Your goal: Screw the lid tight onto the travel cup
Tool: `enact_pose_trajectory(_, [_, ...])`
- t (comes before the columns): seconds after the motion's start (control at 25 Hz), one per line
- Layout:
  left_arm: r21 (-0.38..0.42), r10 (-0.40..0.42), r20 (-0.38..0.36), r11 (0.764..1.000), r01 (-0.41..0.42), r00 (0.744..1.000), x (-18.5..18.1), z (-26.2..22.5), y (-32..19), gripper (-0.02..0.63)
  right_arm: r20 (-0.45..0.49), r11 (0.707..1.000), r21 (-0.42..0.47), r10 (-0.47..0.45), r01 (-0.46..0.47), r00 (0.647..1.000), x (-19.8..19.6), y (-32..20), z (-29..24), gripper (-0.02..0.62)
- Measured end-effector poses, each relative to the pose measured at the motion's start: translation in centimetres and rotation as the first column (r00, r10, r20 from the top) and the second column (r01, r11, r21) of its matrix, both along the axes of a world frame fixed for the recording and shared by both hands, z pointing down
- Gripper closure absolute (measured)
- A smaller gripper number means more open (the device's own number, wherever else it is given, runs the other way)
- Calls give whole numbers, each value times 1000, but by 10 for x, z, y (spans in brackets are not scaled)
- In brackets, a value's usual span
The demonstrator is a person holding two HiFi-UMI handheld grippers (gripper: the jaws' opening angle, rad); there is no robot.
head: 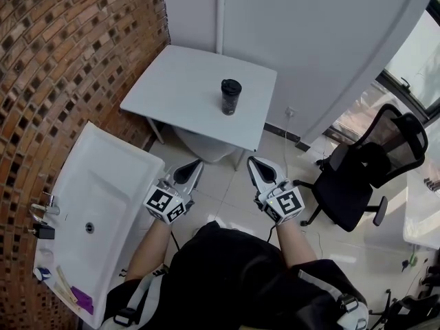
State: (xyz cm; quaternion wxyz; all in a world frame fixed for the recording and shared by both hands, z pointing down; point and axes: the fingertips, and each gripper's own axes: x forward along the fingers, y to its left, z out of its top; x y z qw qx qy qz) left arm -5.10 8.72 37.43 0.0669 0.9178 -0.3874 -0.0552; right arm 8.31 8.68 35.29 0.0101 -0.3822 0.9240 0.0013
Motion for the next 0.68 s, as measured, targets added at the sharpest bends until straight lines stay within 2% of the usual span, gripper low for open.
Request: enact_pose_trajectory(0.68, [15, 31, 3, 999, -31, 1000, 6, -7, -12, 604, -14, 1000, 26, -15, 15, 1000, -2, -7, -4, 591])
